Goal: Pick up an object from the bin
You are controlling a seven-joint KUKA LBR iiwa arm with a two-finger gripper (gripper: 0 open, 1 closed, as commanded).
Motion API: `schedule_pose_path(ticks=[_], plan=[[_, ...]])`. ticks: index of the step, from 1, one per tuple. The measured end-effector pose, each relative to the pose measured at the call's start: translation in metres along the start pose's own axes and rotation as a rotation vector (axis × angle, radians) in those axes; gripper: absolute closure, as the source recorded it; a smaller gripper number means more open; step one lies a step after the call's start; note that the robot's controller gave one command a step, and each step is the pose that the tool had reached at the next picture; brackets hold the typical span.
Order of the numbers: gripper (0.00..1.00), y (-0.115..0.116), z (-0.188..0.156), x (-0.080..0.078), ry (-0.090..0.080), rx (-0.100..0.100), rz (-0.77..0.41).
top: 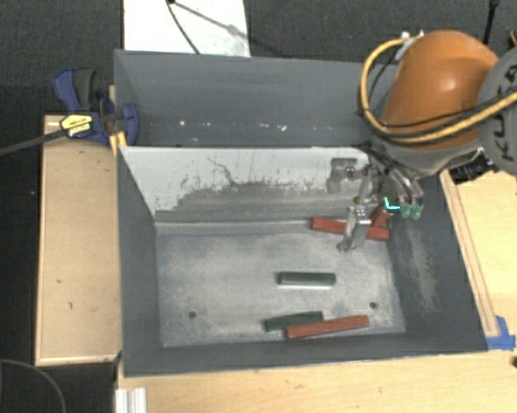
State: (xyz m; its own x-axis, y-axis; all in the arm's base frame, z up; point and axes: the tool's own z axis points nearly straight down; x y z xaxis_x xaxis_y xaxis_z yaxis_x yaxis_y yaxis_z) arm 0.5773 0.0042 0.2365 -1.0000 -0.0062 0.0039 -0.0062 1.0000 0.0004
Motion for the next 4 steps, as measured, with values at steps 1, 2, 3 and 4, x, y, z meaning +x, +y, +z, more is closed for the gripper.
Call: schedule_pose_path(ticks=[1,2,3,4], plan=[[0.0,0.055,0.116,0.033,0.003,-0.001,0.052],[0.0,0.019,0.169,0.033,-0.001,0.001,-0.055],[1.0,0.021,0.166,0.032,-0.005,0.0,-0.055],[1.0,0.008,-0.079,0.024,-0.017,0.003,-0.367]])
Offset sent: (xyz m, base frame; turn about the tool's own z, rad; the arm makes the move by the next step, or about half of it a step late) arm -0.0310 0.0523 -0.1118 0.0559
